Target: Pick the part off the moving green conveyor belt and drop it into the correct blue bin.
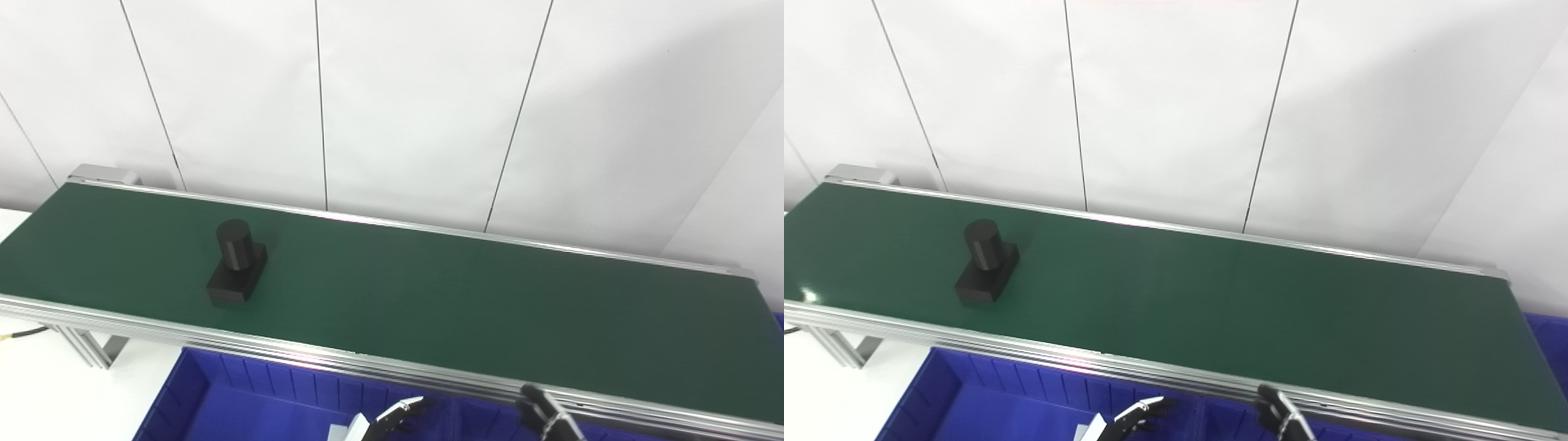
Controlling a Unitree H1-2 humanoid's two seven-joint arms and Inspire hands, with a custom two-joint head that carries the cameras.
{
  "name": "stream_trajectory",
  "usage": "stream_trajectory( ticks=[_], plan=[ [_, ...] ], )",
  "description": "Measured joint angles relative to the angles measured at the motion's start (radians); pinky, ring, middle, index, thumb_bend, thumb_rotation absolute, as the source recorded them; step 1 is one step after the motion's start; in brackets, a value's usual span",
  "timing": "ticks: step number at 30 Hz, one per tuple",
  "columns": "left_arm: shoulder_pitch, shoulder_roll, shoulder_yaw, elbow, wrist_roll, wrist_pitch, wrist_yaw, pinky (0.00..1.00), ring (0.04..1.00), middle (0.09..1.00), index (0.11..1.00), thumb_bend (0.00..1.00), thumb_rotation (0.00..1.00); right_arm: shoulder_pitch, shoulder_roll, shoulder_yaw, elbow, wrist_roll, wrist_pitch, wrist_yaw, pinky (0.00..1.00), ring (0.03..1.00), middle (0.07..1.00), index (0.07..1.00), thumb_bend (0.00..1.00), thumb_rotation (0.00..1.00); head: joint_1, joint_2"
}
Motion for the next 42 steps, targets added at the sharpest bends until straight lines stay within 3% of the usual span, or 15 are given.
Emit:
stream_trajectory(
  ticks=[6, 11, 22, 30, 35, 42],
  plan=[
    [-0.005, -0.002, -0.002, 0.009, -0.001, 0.0, 0.0, 0.72, 0.819, 0.854, 0.807, 0.75, 0.85, -0.04, 0.037, -0.068, -0.026, 0.02, 0.0, 0.076, 0.8, 0.815, 0.872, 0.846, 0.85, 0.92, -0.006, -0.003],
    [-0.017, -0.009, -0.004, 0.015, -0.001, 0.0, 0.0, 0.72, 0.82, 0.854, 0.806, 0.76, 0.85, -0.122, 0.057, -0.127, -0.01, 0.027, 0.0, 0.121, 0.81, 0.838, 0.872, 0.86, 0.89, 0.92, -0.008, -0.011],
    [-0.032, -0.029, -0.015, 0.043, -0.001, 0.0, 0.007, 0.73, 0.821, 0.848, 0.805, 0.75, 0.84, -0.348, 0.017, -0.205, 0.105, 0.019, -0.001, 0.165, 0.83, 0.844, 0.866, 0.86, 0.86, 0.91, -0.005, -0.014],
    [-0.051, -0.033, -0.042, 0.046, -0.001, 0.0, 0.022, 0.72, 0.814, 0.846, 0.801, 0.72, 0.84, -0.479, 0.021, -0.206, 0.216, 0.005, -0.001, 0.173, 0.79, 0.823, 0.863, 0.861, 0.78, 0.85, 0.003, -0.018],
    [-0.051, -0.036, -0.054, 0.049, -0.001, 0.0, 0.021, 0.72, 0.811, 0.845, 0.8, 0.75, 0.84, -0.54, 0.041, -0.188, 0.284, -0.02, -0.001, 0.173, 0.76, 0.81, 0.858, 0.871, 0.85, 0.85, 0.017, -0.021],
    [-0.052, -0.036, -0.054, 0.048, -0.008, 0.0, 0.019, 0.73, 0.812, 0.845, 0.798, 0.76, 0.83, -0.629, 0.066, -0.17, 0.392, -0.052, -0.001, 0.151, 0.77, 0.802, 0.879, 0.894, 0.94, 0.69, 0.008, -0.025]
  ],
)
